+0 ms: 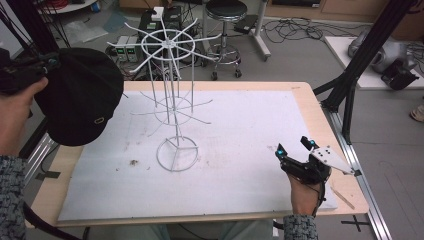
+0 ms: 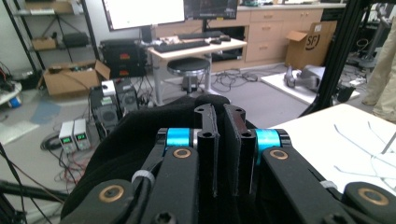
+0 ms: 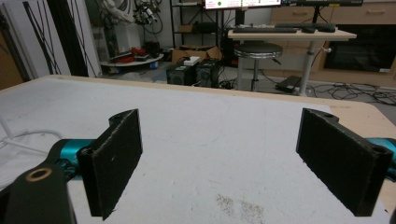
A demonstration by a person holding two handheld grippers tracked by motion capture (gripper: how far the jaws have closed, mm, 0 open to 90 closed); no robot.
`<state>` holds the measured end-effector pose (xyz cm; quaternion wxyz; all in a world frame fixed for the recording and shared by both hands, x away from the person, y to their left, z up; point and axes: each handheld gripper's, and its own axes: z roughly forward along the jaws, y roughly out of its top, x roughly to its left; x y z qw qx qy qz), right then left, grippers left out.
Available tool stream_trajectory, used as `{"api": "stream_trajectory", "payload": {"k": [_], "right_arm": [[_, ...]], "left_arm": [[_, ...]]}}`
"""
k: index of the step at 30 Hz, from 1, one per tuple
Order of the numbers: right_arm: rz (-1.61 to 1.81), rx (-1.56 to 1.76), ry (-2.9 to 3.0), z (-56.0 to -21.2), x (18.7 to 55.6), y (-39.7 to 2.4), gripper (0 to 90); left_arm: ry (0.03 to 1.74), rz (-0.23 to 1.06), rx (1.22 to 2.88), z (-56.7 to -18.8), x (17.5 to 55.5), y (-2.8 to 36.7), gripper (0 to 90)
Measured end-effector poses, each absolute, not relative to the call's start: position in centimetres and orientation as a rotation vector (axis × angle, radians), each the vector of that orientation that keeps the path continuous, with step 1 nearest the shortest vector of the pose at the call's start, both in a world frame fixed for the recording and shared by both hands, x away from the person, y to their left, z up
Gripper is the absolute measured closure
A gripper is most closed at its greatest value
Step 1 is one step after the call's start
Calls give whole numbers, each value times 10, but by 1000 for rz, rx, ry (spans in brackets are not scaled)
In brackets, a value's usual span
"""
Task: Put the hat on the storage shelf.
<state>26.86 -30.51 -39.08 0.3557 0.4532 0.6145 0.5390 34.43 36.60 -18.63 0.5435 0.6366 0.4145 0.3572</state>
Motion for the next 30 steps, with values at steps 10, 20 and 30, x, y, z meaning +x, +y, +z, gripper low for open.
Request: {"api": "stream_trajectory", "payload": {"k": [10,20,30], "right_arm": [[1383,1154,1606,-392,270,-302,135],[1393,1158,1598,-391,269,-303,135],[1398,1161,1595,-392,270,-304,135]], "left_arm": [[928,875,1480,-146,331,367,839],[872,883,1458,-114,319,366,839],[829,894,1450,-93,311,361,839]]}}
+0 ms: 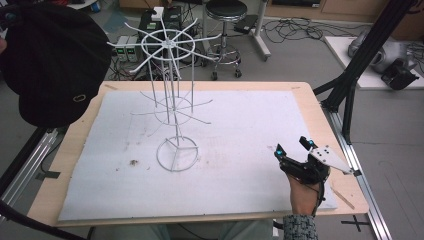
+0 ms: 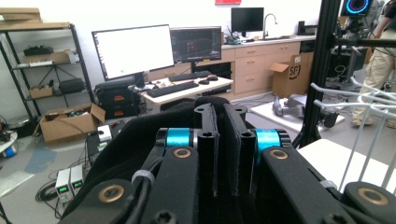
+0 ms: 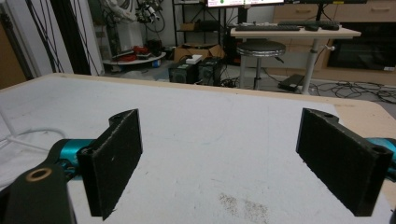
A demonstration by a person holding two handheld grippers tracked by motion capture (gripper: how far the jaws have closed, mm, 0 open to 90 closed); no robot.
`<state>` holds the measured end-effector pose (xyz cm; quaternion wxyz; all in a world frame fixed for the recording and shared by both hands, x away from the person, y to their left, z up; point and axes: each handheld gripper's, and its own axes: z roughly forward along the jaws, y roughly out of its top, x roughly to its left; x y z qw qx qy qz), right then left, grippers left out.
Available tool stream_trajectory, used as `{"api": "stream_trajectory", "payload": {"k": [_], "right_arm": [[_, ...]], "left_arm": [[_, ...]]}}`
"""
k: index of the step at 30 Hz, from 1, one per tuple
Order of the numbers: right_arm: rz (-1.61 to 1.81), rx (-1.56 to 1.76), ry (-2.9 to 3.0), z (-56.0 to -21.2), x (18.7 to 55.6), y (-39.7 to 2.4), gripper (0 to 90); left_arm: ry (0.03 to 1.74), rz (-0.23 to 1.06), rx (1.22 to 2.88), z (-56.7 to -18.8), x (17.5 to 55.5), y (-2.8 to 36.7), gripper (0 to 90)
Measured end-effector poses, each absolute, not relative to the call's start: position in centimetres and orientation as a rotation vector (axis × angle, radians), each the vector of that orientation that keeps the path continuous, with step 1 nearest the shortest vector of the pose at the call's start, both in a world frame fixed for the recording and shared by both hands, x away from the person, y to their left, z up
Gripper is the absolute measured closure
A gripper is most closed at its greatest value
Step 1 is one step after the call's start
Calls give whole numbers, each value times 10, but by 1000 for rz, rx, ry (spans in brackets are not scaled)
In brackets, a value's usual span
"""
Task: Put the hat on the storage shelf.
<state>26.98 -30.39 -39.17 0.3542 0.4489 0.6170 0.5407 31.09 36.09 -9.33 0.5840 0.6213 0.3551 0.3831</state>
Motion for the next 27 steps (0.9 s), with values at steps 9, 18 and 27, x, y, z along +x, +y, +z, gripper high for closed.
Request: {"api": "stream_trajectory", "payload": {"k": [9,18,27], "right_arm": [[1403,1167,1589,-392,269,-304,135],[1409,1163,1584,-391,269,-304,135],[1410,1163,1584,-391,269,-304,135]], "left_arm": [[766,910,1432,-72,299,355,839],[714,907,1397,-51,288,354,839],[675,903,1361,-36,279,353,840]]}}
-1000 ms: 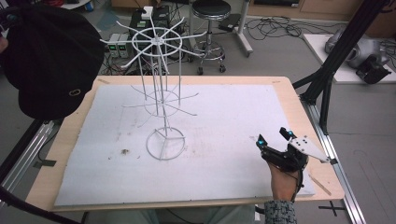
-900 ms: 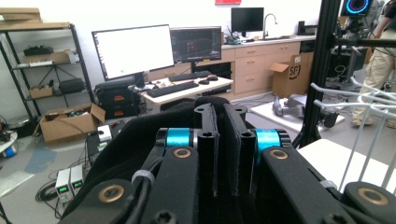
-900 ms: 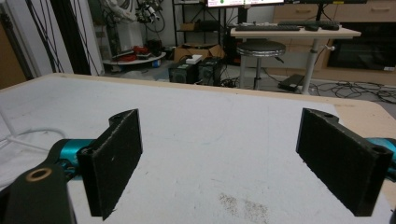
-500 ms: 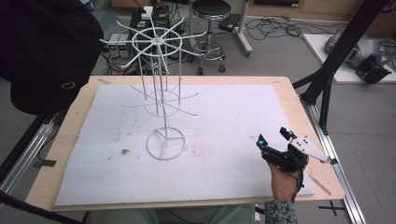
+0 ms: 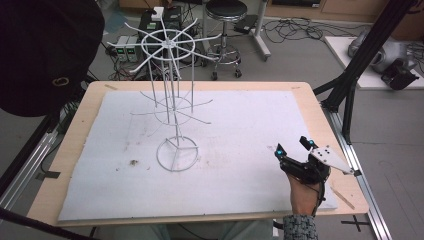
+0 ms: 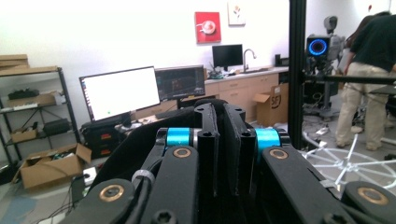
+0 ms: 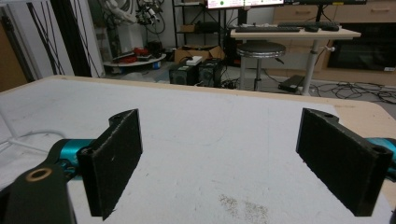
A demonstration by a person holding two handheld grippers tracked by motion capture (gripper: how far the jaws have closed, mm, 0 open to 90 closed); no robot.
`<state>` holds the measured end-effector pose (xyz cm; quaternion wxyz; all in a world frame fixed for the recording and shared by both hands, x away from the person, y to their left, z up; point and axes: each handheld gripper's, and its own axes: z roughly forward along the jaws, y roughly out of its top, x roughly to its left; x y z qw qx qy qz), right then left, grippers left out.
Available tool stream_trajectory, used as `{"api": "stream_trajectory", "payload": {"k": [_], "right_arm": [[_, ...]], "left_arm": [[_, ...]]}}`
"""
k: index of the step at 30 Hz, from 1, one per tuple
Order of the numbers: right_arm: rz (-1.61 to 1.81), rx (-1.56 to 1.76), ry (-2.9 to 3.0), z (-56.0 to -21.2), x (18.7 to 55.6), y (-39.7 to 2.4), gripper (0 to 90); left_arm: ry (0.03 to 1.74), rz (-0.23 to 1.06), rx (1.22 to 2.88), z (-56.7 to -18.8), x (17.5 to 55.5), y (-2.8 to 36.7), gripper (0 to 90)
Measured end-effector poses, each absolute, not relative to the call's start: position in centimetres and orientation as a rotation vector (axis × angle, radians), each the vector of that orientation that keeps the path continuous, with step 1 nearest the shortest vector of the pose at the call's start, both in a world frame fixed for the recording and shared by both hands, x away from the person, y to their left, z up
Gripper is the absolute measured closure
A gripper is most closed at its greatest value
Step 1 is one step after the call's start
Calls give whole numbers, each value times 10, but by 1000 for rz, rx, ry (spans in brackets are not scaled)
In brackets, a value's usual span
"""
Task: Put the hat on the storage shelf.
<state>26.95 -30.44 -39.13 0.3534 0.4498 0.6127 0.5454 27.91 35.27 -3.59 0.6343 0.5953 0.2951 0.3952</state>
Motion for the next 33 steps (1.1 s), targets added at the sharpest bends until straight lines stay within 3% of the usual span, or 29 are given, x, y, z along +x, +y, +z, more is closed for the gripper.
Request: {"api": "stream_trajectory", "payload": {"k": [15,33], "right_arm": [[1415,1173,1580,-391,269,-306,135],[1413,1174,1574,-391,269,-308,135]], "left_arm": [[616,861,1333,-17,272,343,840],[595,794,1351,-22,279,327,840]]}}
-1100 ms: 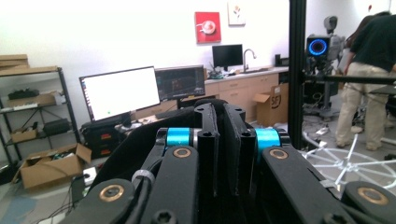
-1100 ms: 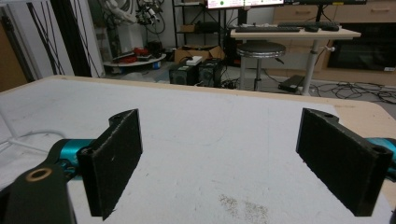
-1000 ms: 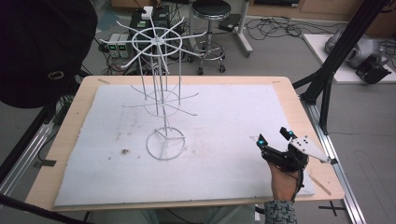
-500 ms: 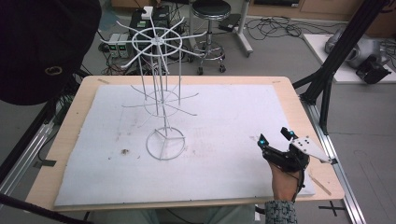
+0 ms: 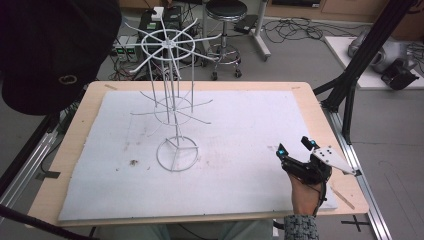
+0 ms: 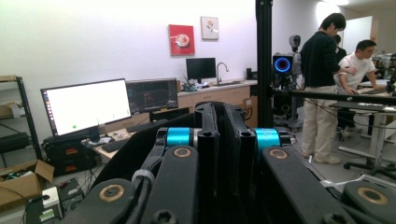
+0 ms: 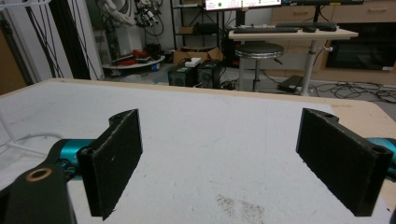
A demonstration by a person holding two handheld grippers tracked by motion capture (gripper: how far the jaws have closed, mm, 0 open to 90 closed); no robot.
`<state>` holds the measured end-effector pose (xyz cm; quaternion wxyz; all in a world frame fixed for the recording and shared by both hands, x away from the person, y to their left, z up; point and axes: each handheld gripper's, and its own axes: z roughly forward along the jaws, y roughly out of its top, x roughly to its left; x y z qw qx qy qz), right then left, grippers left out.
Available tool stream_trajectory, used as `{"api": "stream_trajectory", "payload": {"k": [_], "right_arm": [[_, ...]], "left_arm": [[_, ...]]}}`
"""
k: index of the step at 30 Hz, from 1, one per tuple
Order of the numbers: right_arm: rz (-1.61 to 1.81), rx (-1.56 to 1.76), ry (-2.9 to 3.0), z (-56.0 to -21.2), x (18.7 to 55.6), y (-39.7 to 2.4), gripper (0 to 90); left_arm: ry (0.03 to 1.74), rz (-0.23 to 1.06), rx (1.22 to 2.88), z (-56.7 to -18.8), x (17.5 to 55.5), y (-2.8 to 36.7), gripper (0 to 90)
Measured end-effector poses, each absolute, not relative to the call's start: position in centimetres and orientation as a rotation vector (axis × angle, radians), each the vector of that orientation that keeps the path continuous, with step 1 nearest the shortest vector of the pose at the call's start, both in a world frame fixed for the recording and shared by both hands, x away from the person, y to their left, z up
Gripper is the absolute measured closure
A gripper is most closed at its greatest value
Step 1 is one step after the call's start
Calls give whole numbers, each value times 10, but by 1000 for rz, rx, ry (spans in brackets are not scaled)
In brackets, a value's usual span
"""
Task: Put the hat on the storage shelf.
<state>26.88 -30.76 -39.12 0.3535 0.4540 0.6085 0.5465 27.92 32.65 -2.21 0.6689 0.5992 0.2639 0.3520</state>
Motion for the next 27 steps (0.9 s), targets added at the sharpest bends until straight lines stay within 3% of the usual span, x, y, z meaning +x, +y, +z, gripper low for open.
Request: {"api": "stream_trajectory", "payload": {"k": [10,27], "right_arm": [[1413,1174,1575,-391,269,-308,135],[1414,1176,1575,-391,269,-307,135]], "left_arm": [[606,722,1343,-37,286,328,840],[632,716,1405,-66,296,325,838]]}}
